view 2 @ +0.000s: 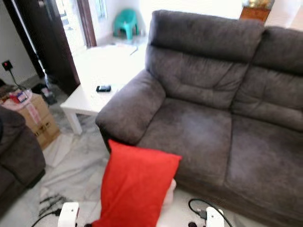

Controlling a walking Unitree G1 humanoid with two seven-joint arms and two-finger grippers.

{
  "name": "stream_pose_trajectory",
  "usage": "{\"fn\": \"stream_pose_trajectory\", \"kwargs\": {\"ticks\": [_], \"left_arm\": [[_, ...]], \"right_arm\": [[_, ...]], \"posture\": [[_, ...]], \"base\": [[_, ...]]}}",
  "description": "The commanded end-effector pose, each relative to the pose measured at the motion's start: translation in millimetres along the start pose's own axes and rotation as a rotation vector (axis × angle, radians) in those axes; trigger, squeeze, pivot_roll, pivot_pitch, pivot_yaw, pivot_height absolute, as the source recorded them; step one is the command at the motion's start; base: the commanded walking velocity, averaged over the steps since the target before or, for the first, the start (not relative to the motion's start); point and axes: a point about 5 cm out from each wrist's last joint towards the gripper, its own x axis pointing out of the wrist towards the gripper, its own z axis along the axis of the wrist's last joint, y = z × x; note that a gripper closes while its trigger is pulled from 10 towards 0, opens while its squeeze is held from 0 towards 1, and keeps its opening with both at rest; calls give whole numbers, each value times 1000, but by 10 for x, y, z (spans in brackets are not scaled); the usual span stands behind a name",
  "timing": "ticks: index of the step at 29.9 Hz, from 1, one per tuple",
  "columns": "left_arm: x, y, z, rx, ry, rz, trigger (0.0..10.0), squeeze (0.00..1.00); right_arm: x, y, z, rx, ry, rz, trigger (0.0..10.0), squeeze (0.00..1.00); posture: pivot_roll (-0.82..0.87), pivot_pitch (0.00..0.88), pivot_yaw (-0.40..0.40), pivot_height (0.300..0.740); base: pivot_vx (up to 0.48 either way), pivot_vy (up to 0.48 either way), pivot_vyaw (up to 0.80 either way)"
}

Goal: Move the pillow to the sofa from floor

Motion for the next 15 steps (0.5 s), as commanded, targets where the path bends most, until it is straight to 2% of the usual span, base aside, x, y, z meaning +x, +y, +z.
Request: {"fn": "stream_pose_trajectory", "kwargs": {"ticks": [1,10,15], "left_arm": [[3,-21,9,4,-2,-2,10000,0],[3,-21,7,-3,-1,-1,10000,0],[3,-22,7,-6,-2,-2,10000,0]], "right_arm": [[-3,-27,12,0,1,-9,10000,0],[-2,-25,17,-8,-1,-4,10000,0],[-2,-23,20,-8,-4,-2,10000,0]], "posture": [[-19,0,-68,732],[-18,0,-68,732],[-18,0,-68,732]], "base": [[0,0,0],[0,0,0],[0,0,739]]}}
